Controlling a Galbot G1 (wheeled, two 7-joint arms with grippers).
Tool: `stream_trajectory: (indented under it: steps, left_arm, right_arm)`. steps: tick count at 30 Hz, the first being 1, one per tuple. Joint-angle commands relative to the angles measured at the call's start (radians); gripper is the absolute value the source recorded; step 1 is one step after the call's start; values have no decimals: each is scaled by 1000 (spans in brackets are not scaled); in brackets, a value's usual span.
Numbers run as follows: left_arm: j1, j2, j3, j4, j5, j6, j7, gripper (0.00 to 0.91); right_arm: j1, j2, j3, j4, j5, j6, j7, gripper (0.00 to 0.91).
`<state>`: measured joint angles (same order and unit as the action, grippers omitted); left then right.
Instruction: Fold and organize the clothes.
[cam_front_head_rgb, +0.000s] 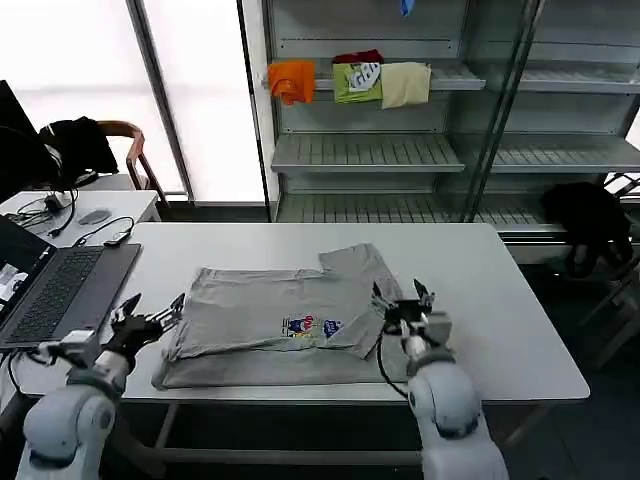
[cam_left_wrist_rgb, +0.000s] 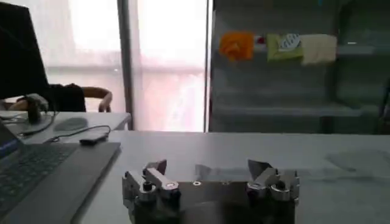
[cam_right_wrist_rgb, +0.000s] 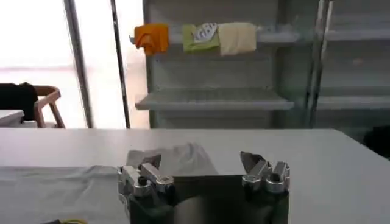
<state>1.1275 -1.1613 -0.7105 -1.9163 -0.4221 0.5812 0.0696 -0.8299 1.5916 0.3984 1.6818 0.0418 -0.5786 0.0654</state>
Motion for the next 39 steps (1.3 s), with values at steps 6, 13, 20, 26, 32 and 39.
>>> stream_trajectory:
  steps: [6, 13, 20, 26, 32, 39]
  left_arm:
    - [-452, 80, 243, 568, 118, -2, 87, 907]
    - [-514, 53, 278, 691, 155, -2, 119, 907]
    - [-536, 15, 280, 717, 179, -2, 123, 907]
    - [-542, 6, 277, 726, 195, -3, 126, 907]
    - [-545, 1, 275, 736, 210, -3, 129, 907]
    - [-544, -6, 265, 744, 211, -4, 132, 736]
  right_arm:
    - [424, 66, 47, -619, -91, 58, 9, 907]
    - [443, 66, 46, -710, -109, 129, 9, 907]
    - [451, 66, 33, -751, -103, 165, -8, 907]
    - [455, 66, 26, -788, -111, 182, -43, 907]
    - [444, 66, 16, -806, -130, 202, -70, 867]
    - [437, 66, 13, -828, -139, 212, -102, 605]
